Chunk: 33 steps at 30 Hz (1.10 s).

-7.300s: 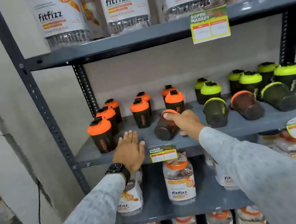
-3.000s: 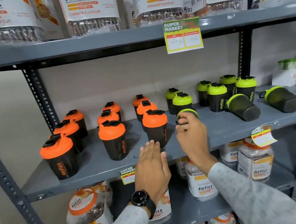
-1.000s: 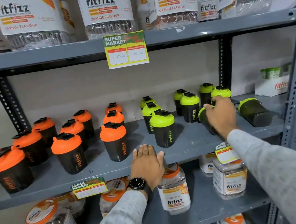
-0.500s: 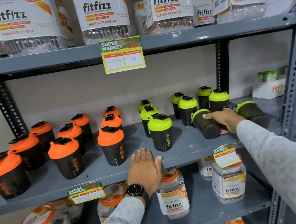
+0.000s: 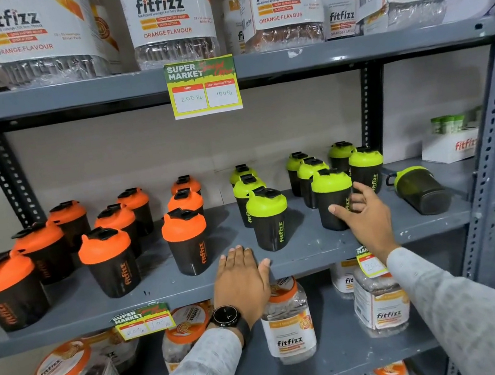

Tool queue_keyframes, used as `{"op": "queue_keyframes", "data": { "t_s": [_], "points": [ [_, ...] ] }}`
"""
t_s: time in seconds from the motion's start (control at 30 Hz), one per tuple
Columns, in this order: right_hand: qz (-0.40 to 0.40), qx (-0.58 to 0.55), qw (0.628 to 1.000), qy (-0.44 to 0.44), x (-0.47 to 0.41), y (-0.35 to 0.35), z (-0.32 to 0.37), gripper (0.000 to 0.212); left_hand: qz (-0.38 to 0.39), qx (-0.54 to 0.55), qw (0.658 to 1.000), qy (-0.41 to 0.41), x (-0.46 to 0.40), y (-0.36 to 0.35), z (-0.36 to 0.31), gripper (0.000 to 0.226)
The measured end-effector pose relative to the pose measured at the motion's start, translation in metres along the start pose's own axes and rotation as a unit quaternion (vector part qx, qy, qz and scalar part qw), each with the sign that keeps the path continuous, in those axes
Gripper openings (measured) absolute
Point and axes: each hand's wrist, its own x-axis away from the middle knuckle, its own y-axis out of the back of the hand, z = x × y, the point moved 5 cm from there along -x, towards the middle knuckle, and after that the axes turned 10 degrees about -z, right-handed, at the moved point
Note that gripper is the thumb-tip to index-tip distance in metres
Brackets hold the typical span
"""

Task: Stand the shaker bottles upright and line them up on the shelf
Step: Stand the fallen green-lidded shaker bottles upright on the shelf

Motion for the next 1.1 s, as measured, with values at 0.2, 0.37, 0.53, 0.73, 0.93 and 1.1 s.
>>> {"op": "queue_keyframes", "data": {
  "t_s": [0.2, 0.37, 0.53, 0.73, 0.93, 1.1],
  "points": [
    [0.004, 0.052, 0.998, 0.036, 0.008, -0.002, -0.003, 0.081, 0.007, -0.003, 1.000, 0.000, 0.000, -0.001, 0.000, 0.080],
    [0.027, 0.044, 0.998, 0.031, 0.008, 0.006, -0.003, 0.093, -0.016, 0.066, 0.998, 0.018, 0.000, 0.004, 0.000, 0.073],
    [0.012, 0.050, 0.996, 0.068, -0.003, 0.041, -0.004, 0.068, -0.132, 0.223, 0.966, 0.014, 0.023, 0.027, -0.045, 0.063],
    [-0.022, 0.104, 0.984, 0.142, -0.052, 0.090, 0.009, 0.033, -0.067, 0.158, 0.981, -0.087, -0.009, 0.010, -0.153, 0.069],
    [-0.002, 0.249, 0.956, 0.158, -0.120, 0.123, -0.007, 0.032, -0.004, 0.033, 0.999, 0.021, -0.054, -0.032, -0.166, 0.077],
    [0.071, 0.345, 0.936, 0.027, -0.158, 0.127, -0.026, 0.047, -0.052, 0.033, 0.997, 0.042, -0.050, -0.042, -0.165, 0.073]
  ]
}}
